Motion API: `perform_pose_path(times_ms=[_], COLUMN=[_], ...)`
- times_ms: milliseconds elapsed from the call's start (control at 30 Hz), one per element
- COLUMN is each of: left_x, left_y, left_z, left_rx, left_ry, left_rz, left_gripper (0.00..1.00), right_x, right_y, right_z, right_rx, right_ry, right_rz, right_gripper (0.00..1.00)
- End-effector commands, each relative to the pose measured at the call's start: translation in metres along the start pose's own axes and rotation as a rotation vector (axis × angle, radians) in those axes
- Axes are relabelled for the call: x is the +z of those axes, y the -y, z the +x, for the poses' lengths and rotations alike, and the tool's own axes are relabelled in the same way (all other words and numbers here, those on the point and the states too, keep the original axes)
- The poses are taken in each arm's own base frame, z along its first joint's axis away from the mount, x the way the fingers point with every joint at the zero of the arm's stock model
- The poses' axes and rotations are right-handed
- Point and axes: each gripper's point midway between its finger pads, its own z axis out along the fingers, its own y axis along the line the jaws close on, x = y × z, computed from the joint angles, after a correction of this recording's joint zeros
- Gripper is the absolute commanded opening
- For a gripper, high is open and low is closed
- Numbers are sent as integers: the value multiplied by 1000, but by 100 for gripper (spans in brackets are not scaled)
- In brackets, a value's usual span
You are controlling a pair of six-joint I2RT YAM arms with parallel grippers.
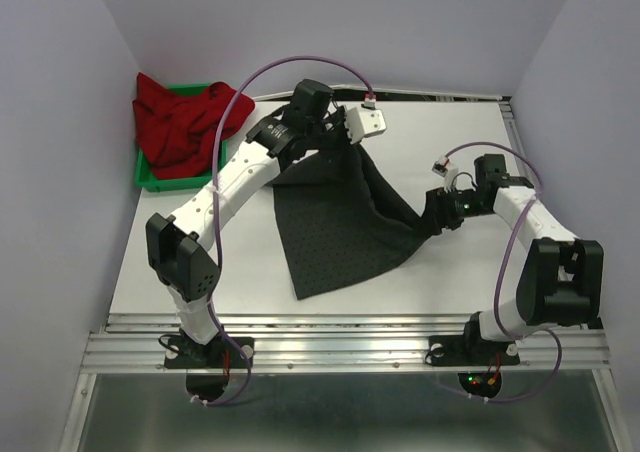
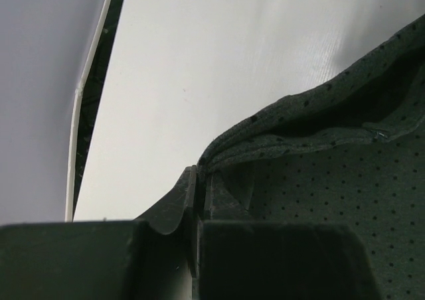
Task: Fold and stack the skirts
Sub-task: Flatten the skirt out
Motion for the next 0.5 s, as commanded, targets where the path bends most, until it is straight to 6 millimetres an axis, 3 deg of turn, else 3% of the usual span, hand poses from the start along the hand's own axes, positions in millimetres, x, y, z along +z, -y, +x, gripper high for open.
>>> perform_pose_path(times_ms=[0,233,467], left_x=[-14,-16,-14], left_y=[-29,-38,-39], left_z=[-19,-13,-7], left_rx=[-52,-110,-121], left_ry=[62,65,48], left_rz=[-80,-98,-97], left_gripper=[0,0,0], right_x=[-7,-1,3], right_y=[-21,-12,16], right_z=[-29,-18,-9], right_rx=[53,93,221], right_ry=[99,131,90], right_rz=[-77,-18,131], right_gripper=[75,67,66])
